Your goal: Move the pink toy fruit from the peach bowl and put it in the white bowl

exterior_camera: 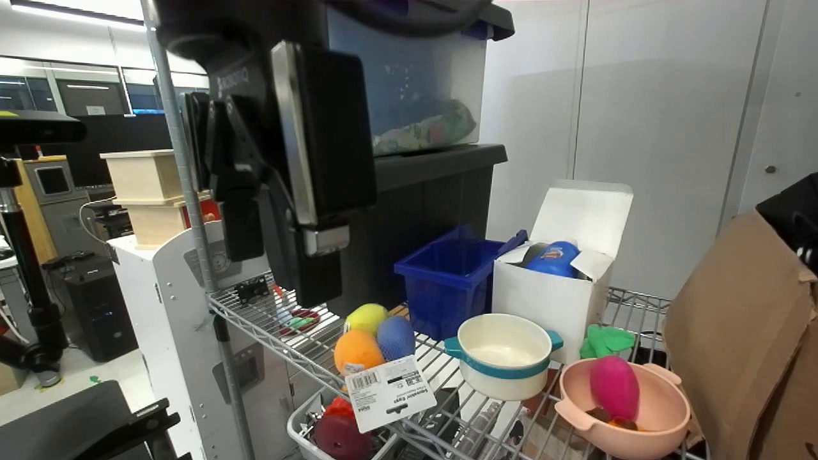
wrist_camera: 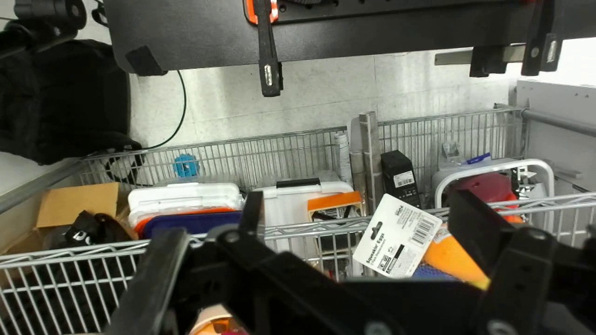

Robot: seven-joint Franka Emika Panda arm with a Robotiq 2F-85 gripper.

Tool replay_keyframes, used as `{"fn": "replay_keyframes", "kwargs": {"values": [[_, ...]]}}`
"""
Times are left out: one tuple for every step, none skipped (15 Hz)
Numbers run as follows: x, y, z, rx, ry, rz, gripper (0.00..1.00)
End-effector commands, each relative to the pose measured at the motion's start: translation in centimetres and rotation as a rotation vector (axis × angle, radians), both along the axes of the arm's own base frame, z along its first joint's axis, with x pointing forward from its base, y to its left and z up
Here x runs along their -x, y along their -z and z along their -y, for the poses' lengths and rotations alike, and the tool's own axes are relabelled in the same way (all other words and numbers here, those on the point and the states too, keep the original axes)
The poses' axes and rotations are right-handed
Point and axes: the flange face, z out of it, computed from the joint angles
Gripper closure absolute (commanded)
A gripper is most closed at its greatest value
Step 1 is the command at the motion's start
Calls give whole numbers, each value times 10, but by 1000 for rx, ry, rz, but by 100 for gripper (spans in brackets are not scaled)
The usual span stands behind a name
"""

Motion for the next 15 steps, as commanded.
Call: {"fn": "replay_keyframes", "kwargs": {"values": [[-2,18,-16,19,-16,33,0],[-4,26,-19,18,-18,44,0],[-6,30,-22,20,-20,52,0],[-9,36,-24,23,-20,63,0],[-13,41,-26,25,-18,74,0],[-17,46,-27,27,-14,86,0],[-21,51,-28,30,-13,98,0],[-26,58,-28,35,-9,110,0],[-32,63,-27,41,-1,118,0],[-39,69,-24,48,7,127,0],[-46,73,-22,57,13,136,0],[-54,77,-20,67,17,150,0],[-62,81,-17,75,19,159,0],[-70,84,-15,84,23,168,0],[-77,88,-13,91,26,173,0]]}}
